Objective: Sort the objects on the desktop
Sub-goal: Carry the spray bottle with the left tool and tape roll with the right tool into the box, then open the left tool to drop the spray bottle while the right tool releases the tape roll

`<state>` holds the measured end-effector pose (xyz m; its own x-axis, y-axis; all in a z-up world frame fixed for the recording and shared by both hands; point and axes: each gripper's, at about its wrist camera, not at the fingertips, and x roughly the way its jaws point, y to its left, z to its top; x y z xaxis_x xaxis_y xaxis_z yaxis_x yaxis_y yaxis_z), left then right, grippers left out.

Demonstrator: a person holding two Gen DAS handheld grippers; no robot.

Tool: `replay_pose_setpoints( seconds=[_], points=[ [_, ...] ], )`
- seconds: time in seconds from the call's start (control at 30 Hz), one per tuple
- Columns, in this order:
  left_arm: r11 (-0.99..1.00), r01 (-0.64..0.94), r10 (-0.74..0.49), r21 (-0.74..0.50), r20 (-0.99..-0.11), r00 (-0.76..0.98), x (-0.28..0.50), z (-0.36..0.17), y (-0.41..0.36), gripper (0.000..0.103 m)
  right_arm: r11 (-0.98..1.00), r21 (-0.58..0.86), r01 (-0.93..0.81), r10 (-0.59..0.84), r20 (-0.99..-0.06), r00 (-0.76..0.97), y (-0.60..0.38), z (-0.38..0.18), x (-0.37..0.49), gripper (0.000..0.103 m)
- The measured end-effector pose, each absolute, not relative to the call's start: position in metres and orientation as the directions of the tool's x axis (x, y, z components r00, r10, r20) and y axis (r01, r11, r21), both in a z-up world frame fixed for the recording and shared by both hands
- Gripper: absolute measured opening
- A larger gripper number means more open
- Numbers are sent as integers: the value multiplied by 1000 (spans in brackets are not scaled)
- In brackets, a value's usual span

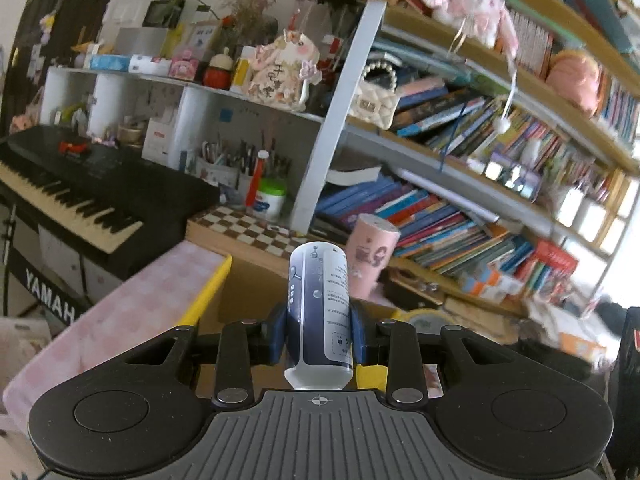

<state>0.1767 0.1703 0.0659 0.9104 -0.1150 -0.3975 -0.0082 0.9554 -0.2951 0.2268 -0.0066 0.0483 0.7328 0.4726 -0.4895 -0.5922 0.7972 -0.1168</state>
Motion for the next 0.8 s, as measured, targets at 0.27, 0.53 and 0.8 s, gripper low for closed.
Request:
replay_pose_setpoints(
  seconds=[0.27,0.53,0.8],
  points=[
    [987,-43,-52,-152,-568,821,252,21,165,31,656,-231,-719,479,-609,632,27,13,305,91],
    [991,-84,-3,-101,-660,751,282,-8,166,31,507,-268,-820,438,-739,512,48,-13,338,91],
    [995,-89,30,-55,-663,748,292,-9,160,73,406,-292,-866,417,-784,459,54,-24,340,91]
  ],
)
